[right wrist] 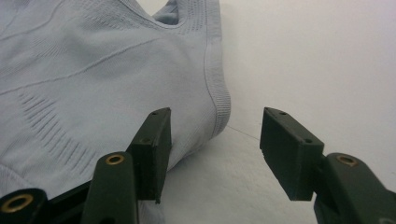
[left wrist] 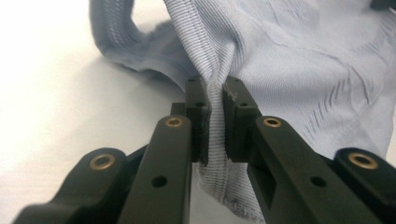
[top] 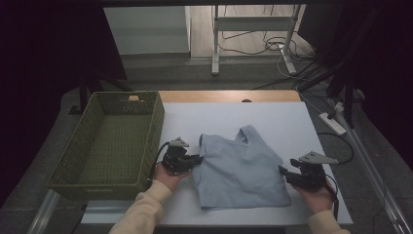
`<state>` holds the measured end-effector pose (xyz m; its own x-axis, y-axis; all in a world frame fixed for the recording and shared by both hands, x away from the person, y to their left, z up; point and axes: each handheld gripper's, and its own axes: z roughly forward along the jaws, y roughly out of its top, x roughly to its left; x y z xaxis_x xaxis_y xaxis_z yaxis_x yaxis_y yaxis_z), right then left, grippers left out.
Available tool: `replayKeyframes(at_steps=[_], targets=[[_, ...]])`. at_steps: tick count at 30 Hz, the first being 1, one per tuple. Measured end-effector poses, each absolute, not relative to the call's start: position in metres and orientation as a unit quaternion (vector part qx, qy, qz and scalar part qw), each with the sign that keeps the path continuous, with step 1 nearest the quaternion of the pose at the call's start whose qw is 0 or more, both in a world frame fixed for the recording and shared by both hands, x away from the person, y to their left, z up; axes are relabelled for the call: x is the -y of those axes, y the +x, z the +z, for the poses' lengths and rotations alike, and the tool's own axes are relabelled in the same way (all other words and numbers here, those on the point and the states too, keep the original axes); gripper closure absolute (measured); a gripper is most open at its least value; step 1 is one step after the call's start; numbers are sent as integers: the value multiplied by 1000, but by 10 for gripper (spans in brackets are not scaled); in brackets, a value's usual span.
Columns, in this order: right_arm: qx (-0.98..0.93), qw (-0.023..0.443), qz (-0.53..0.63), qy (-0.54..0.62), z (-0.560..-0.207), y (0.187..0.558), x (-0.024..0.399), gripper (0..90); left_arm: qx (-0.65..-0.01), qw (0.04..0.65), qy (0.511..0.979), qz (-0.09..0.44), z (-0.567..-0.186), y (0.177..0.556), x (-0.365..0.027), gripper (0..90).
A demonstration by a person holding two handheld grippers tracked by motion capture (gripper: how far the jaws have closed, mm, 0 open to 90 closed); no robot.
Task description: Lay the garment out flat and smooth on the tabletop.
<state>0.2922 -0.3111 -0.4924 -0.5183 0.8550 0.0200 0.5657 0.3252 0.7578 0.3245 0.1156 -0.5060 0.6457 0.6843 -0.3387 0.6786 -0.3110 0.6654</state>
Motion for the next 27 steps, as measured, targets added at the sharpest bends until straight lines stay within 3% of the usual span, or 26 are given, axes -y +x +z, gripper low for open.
replayKeyframes(at_steps=[22,25,27], targets=[[-790,192,376,444,-491,291,305,433,-436,424,793,24,-504,327,-123,798],[-790,193,376,444,-491,291,305,433,-442,427,788,41,-500,325,-123,699],[-791,193,376,443,-491,291,305,433,-447,436,780,39,-497,324,-125,548]])
